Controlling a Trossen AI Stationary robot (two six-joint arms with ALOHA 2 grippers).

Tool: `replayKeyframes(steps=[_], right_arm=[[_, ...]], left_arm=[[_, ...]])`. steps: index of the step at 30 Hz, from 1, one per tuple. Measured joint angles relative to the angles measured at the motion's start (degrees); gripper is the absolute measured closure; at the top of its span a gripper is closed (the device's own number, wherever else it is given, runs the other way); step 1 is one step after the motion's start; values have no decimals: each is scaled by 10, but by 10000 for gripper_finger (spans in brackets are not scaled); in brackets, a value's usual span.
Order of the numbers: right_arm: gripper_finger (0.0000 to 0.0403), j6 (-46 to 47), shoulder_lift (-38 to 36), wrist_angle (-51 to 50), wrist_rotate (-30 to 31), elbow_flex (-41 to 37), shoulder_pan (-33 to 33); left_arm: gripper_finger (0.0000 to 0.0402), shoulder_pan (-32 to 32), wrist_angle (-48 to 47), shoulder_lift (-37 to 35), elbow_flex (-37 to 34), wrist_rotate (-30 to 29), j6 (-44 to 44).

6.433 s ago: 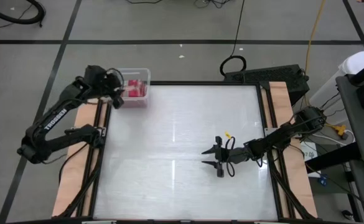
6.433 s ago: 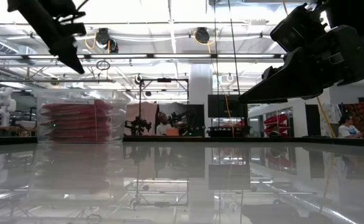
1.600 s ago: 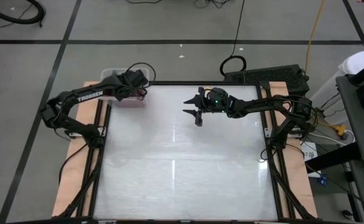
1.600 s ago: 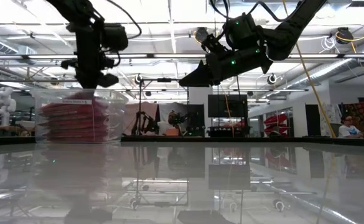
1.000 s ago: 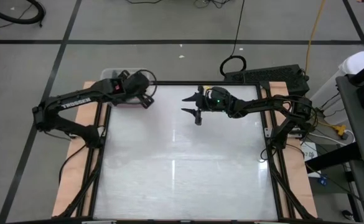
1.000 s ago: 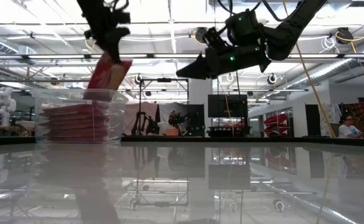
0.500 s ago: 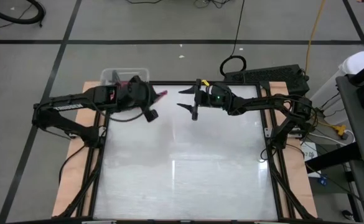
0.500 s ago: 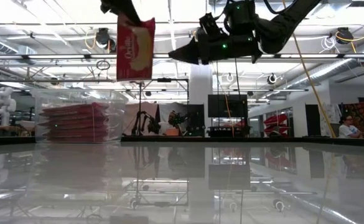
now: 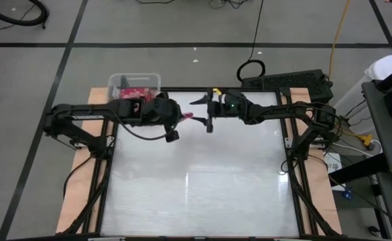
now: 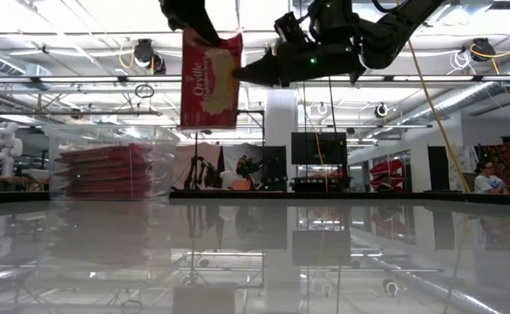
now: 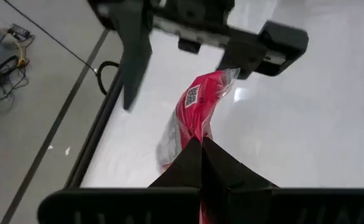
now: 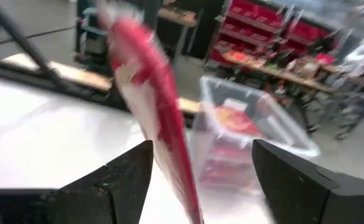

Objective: Sort popcorn bags into baskets
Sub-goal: Put the red popcorn bag into the transparent container

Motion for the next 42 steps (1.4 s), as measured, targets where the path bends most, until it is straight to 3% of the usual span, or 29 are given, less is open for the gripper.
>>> replayKeyframes(steps=[6,9,12,16,20,23,27,34,38,42], right_arm=[[154,-23,0,-34,-43,0,8],[194,-30,0,-36,-91,0,13],[251,-27,0,-38,-95,0,18],[334,-15,0,-39,-95,0,16],[391,-5,1,-43,-93,0,3],[385,25,1,-41,-95,0,-14],[379,60,1,-36,-97,-2,-37],[394,104,1,-5,-98,-14,-50],[390,144,1,52,-98,-22,-48],[389,199,1,140,-112,-33,-48]], left_arm=[[401,-1,39,13,0,30,27],[401,0,53,17,0,30,46],[399,0,55,19,0,22,55],[368,-1,63,19,0,-76,43],[295,-2,52,18,0,-147,24],[236,-8,20,13,0,-234,-26],[180,-8,-41,-10,0,-269,-95],[166,-13,-74,-58,-32,-269,-180],[184,-20,15,-93,-121,-262,-190],[198,-35,200,-128,-225,-219,-153]])
